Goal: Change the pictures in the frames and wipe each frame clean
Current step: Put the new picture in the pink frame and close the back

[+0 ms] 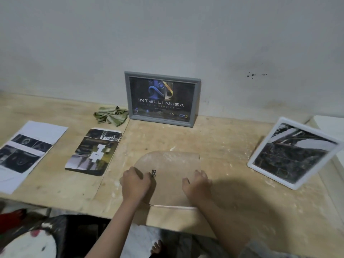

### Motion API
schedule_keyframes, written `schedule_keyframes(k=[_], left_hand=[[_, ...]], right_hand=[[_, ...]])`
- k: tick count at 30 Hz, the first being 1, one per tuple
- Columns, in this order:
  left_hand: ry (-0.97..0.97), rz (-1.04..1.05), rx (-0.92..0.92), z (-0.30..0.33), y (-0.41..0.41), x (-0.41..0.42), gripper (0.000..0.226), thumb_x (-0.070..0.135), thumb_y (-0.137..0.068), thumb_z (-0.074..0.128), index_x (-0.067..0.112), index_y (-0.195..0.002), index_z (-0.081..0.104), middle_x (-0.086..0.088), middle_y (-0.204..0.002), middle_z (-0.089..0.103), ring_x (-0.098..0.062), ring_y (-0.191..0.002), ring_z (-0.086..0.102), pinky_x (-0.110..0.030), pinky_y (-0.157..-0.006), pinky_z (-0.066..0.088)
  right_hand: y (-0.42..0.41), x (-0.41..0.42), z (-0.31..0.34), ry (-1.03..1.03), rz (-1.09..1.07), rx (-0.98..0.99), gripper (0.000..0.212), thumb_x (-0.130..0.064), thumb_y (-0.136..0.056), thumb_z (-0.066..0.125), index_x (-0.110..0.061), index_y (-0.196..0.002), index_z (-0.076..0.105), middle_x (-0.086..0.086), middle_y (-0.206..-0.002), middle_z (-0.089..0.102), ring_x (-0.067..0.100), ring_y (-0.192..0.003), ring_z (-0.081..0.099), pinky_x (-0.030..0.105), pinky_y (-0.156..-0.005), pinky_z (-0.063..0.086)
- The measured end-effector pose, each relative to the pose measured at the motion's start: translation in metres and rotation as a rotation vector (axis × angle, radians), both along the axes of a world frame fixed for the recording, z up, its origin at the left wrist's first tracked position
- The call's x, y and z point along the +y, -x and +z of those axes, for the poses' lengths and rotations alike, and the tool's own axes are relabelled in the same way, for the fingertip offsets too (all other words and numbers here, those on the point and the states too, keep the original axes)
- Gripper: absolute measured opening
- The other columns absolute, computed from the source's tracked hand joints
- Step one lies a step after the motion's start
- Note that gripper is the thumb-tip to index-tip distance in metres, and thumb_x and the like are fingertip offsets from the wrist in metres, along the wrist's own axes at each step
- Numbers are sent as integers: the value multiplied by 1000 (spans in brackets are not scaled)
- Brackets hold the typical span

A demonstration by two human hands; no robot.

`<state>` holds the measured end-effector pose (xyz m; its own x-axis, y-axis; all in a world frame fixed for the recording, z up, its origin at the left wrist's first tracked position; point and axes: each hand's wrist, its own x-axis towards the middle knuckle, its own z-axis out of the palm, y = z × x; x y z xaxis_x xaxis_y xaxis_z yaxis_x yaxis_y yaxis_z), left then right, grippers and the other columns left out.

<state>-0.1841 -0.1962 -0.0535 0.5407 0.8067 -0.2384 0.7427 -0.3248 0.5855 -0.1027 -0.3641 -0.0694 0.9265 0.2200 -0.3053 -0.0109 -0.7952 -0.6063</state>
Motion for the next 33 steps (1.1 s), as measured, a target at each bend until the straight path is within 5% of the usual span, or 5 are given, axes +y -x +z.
schedule_keyframes(k=[9, 15, 22, 27, 33], left_hand=[[-50, -161, 70, -13, 5, 1, 41, 35, -86, 57, 1, -108, 53, -19, -118, 51, -38, -112, 43, -41, -92, 38], [-119, -338, 177, -16, 15, -5, 55, 38, -91, 50, 1, -131, 41, -18, -154, 21, -38, -135, 23, -43, -100, 39], [-255, -447, 204, -15, 15, 5, 77, 61, -80, 50, 7, -134, 39, -18, -153, 22, -37, -134, 27, -42, -110, 27], [-141, -772, 282, -8, -5, 29, 131, 76, -57, 67, 20, -153, -4, -6, -160, -17, -28, -148, -8, -54, -116, -1], [-182, -1059, 527, -4, -22, 44, 143, 67, -56, 76, 20, -149, -22, -5, -153, -35, -24, -144, -25, -53, -115, -6]], right_hand=[[7, 13, 9, 214, 8, 43, 59, -37, -86, 47, -12, -139, 33, 14, -152, 17, 36, -131, 23, 42, -106, 24], [13, 6, 9, 310, 82, 59, 74, -39, -88, 48, -10, -148, 15, 12, -157, 5, 38, -135, 16, 44, -108, 26], [-2, -14, 10, 434, 321, 10, 88, -55, -81, 59, -13, -146, 19, 15, -157, 4, 38, -139, 14, 45, -110, 24], [-39, -25, 19, 515, 649, -27, 126, -50, -61, 81, -15, -152, 1, 12, -159, -5, 29, -145, 8, 47, -115, 18], [-57, -24, 18, 635, 858, -79, 129, -44, -63, 83, -13, -151, -7, 12, -157, -16, 23, -146, -7, 47, -115, 7]])
